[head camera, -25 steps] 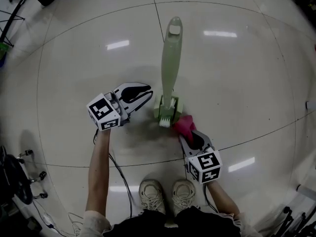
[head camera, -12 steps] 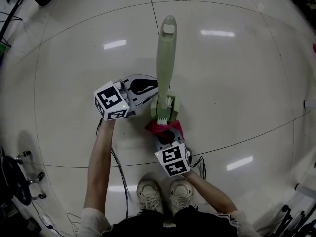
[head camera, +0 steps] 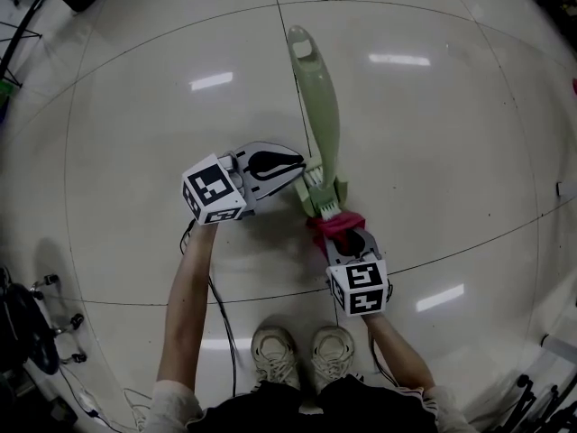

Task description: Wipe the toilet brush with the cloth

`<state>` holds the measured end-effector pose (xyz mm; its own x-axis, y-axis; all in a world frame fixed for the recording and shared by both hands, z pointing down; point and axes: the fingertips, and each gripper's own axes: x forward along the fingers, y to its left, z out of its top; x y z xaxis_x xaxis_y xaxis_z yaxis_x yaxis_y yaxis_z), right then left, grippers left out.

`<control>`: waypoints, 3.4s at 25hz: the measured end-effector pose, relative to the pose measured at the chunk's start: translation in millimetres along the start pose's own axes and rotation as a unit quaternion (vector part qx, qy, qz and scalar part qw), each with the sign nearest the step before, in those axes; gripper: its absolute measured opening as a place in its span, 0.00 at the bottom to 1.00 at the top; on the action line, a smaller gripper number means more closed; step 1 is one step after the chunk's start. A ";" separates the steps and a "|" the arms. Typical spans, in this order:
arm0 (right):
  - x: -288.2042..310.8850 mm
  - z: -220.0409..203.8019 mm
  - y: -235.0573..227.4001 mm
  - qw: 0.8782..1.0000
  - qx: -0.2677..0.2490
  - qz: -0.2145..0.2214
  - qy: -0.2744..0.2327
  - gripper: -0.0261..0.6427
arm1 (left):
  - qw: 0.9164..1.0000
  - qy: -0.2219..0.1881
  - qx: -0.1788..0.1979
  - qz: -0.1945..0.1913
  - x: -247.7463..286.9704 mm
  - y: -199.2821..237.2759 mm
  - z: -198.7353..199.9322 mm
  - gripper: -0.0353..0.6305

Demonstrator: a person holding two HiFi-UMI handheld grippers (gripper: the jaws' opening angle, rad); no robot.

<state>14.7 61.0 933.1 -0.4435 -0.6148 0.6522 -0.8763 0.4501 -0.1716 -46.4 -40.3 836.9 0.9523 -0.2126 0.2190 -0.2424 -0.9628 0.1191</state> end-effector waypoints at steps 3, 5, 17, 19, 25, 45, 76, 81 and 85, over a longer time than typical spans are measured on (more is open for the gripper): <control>-2.1 3.9 -25.9 1.000 -0.003 -0.030 -0.005 0.18 | 1.000 -0.002 0.001 -0.005 3.9 -2.3 1.0 0.12; 1.3 6.9 -35.4 1.000 -0.008 -0.027 0.000 0.18 | 1.000 -0.005 0.000 -0.003 6.2 -1.8 1.9 0.12; -5.3 14.5 -72.0 0.997 0.027 -0.062 -0.025 0.18 | 1.000 -0.013 -0.007 -0.012 -1.9 -38.6 -4.0 0.12; -4.5 16.2 -75.2 0.997 0.022 -0.066 -0.026 0.18 | 1.000 -0.015 -0.012 -0.014 -5.6 -47.2 -5.7 0.12; -1.5 27.8 -90.0 0.996 0.004 -0.082 -0.034 0.18 | 0.999 -0.009 -0.021 -0.045 -8.9 -75.8 -10.7 0.12; -18.2 17.0 0.7 1.000 0.000 0.019 -0.004 0.18 | 0.997 0.010 0.067 0.047 27.0 -40.8 6.9 0.12; 14.3 62.6 -100.4 0.996 0.062 0.061 -0.033 0.18 | 0.998 -0.017 0.031 0.046 21.9 -38.9 5.2 0.12; 30.7 45.0 -91.7 0.993 0.071 0.086 0.026 0.18 | 0.999 -0.008 0.038 0.038 23.9 -42.3 5.3 0.12; 28.4 22.5 -75.9 0.993 -0.003 0.090 0.077 0.18 | 0.998 -0.017 0.032 0.043 22.0 -40.5 5.8 0.12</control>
<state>64.4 -5.2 948.1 -0.5580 -0.4191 0.7162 -0.7848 0.5470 -0.2914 -14.6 -7.0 831.3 0.9341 -0.3003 0.1933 -0.3129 -0.9490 0.0381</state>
